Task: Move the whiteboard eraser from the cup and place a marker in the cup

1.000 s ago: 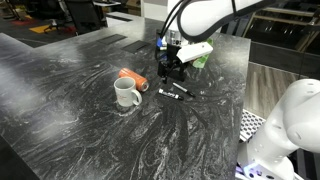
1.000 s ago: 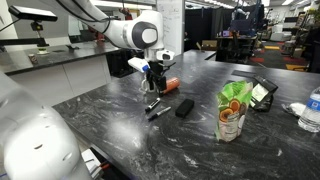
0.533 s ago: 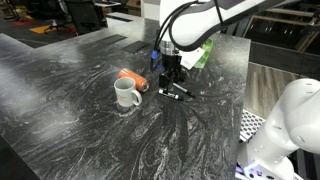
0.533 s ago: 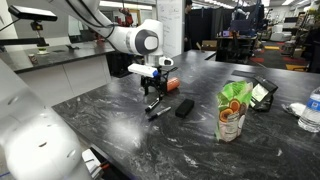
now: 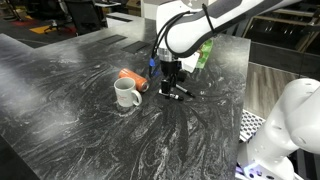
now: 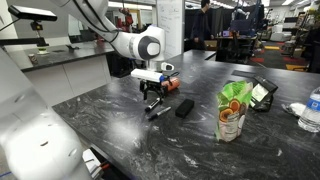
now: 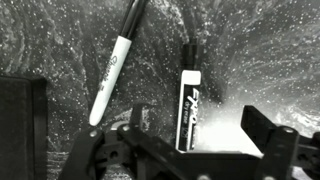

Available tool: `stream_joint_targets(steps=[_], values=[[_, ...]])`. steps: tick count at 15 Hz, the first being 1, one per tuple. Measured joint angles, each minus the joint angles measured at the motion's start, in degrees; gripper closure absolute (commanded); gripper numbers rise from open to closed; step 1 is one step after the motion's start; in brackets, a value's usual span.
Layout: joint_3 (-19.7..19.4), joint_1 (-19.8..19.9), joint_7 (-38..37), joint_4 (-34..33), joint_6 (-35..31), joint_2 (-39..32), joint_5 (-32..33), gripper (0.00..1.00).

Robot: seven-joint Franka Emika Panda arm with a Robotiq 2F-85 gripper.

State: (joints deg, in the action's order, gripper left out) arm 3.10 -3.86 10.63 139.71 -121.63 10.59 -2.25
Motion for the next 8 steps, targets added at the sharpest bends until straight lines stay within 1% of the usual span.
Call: stream_joint_targets(steps=[4, 8], values=[[-0.7, 0.0, -0.4, -1.0, 0.1, -1.1, -1.6, 0.0], [-0.7, 0.0, -1.7, -3.5, 0.8, -3.3, -2.8, 0.0]])
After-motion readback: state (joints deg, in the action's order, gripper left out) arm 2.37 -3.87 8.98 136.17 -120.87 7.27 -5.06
